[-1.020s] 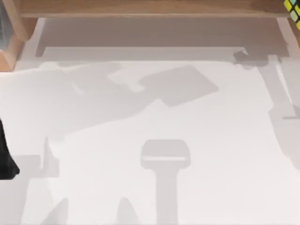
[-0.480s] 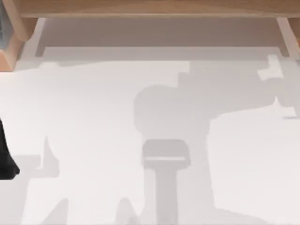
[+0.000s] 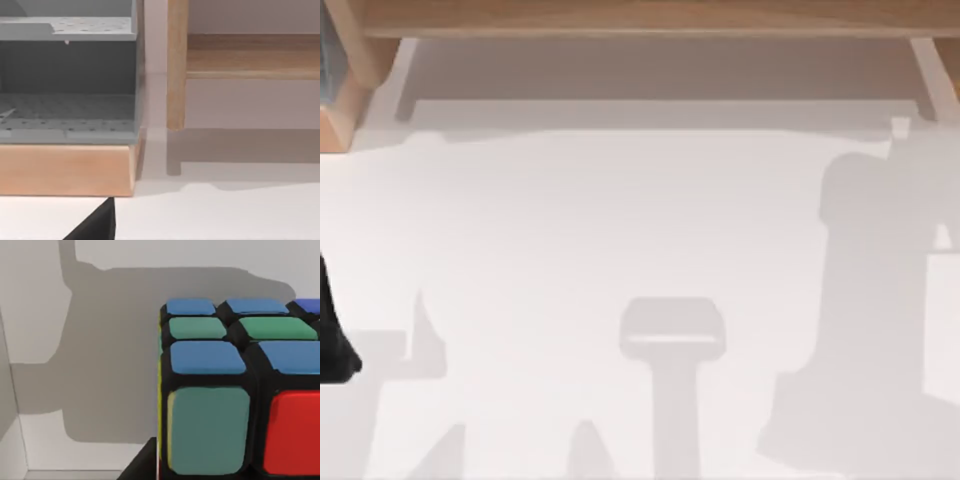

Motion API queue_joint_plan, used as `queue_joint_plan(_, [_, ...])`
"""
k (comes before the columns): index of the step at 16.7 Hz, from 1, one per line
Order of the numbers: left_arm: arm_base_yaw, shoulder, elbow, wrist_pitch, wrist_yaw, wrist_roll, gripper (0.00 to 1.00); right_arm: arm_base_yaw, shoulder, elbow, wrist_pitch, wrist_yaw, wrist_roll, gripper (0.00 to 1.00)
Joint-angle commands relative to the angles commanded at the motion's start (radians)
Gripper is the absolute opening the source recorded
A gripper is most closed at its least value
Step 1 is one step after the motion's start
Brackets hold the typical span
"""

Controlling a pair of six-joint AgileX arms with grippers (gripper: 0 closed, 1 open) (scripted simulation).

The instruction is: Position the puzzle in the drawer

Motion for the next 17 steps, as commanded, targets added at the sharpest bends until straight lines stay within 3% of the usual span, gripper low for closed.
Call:
queue_joint_plan(5, [0.0,0.0,0.0,0.0,0.0,0.0,1.0,0.0,0.0,0.0,0.0,0.0,0.0,0.0])
queue_joint_plan(17, [0.0,0.0,0.0,0.0,0.0,0.0,1.0,0.0,0.0,0.0,0.0,0.0,0.0,0.9])
